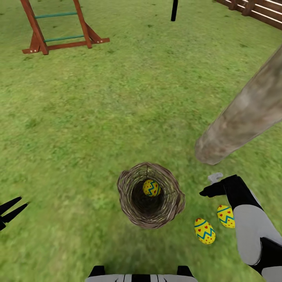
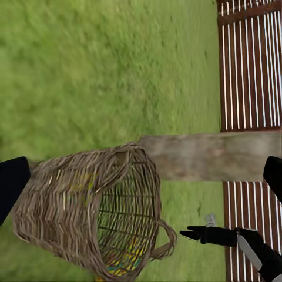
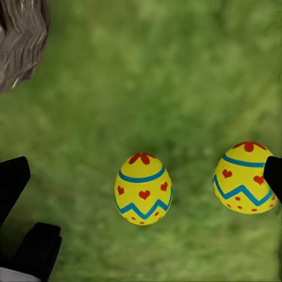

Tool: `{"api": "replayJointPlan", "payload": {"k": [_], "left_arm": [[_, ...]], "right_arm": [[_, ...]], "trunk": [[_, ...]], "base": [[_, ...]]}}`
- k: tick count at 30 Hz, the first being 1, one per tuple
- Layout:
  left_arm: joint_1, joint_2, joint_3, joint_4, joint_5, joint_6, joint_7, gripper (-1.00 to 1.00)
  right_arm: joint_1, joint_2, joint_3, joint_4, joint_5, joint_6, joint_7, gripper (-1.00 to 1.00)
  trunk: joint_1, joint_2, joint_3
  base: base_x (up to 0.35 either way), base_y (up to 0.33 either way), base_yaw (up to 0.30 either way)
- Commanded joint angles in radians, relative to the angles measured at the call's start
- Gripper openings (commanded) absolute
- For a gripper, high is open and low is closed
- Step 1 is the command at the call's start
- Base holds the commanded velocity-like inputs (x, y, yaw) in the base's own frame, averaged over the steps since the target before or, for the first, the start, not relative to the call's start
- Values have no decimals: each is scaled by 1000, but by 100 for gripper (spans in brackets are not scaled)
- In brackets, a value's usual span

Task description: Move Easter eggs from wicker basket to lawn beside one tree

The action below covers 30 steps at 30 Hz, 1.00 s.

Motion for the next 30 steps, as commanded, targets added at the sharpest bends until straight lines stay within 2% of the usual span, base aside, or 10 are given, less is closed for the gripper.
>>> {"api": "replayJointPlan", "payload": {"k": [1, 7, 13, 24, 30], "left_arm": [[-1, 0, 0, 2, -3, 11, -5, 100], [-1, -1, 0, 5, -3, 11, -5, 100], [-1, -2, 2, 5, -3, 9, -5, 100], [-1, -9, 3, 5, -3, 0, -5, 100], [-1, -9, 2, 6, -3, 0, -5, 100]], "right_arm": [[-1, 0, -3, -2, 8, 1, 9, 100], [-1, -1, -3, -28, 10, 2, 41, 100], [16, -1, -3, -98, 9, 3, 111, 100], [28, 0, -3, -122, 12, 3, 131, 100], [29, 0, -3, -123, 12, 3, 169, 100]], "trunk": [[-4, 7, 3], [-27, 49, 22], [-50, 91, 40], [-50, 91, 40], [-73, 133, 59]], "base": [[0, 0, 286], [0, 0, 268], [0, 0, 44], [0, 0, 47], [0, 0, 276]]}}
